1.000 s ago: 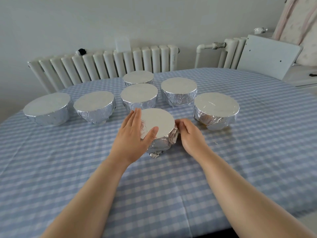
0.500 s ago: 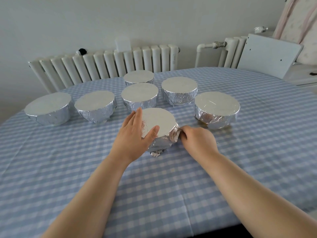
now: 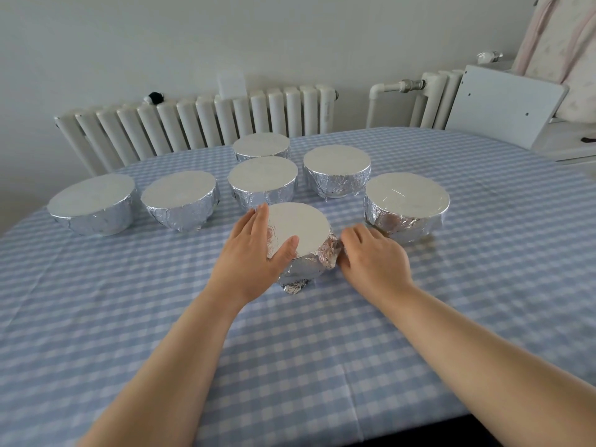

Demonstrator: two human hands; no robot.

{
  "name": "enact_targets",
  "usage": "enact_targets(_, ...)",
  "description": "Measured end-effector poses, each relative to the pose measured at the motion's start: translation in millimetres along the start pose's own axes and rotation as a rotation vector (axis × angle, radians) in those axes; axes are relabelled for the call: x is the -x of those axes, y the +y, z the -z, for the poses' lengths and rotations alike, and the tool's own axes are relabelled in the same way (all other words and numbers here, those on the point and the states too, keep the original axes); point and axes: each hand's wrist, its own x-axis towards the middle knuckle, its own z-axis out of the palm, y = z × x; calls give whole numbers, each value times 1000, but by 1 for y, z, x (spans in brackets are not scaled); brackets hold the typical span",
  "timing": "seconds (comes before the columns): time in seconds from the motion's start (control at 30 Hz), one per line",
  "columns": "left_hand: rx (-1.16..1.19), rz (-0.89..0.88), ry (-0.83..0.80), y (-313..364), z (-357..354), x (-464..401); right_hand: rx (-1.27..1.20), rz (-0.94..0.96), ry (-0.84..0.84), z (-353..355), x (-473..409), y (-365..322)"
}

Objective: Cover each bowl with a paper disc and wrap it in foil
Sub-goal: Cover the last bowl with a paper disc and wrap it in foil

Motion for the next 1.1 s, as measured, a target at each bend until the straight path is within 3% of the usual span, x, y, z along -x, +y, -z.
enact_targets(0.63,-6,-12,-3,-2,-1,-2,74,135,9,-6,0,10)
enact_targets(0.83,-5,-18,2,0,0,-1,158,-8,-248,3,4,1)
enact_targets(0.97,-9,-18,4,-1,0,-1,83,-149,-409,13,6,-2)
enact_targets(1.1,-13,-20,-7,0,0,-2,-286,-379,-414,12,8,10)
